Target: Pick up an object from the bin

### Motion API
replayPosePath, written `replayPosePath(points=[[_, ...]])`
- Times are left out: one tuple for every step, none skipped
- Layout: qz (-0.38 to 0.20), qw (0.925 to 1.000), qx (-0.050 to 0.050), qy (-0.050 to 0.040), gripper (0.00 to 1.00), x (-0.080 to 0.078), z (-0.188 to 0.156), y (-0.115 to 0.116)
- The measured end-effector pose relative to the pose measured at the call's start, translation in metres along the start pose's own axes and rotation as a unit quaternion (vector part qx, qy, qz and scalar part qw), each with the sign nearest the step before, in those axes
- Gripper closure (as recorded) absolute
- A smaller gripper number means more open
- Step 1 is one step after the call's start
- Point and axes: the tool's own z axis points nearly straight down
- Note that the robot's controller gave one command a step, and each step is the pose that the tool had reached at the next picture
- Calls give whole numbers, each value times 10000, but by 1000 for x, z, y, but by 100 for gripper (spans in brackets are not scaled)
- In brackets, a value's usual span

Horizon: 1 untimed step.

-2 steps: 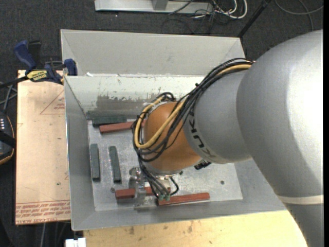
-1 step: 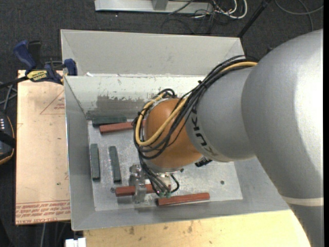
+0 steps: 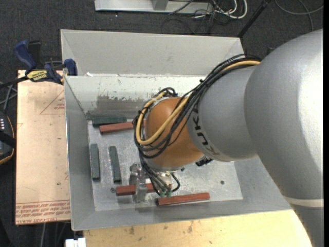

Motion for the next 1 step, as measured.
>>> replayPosePath(points=[[0, 10000, 2, 7, 100, 1, -5, 0]])
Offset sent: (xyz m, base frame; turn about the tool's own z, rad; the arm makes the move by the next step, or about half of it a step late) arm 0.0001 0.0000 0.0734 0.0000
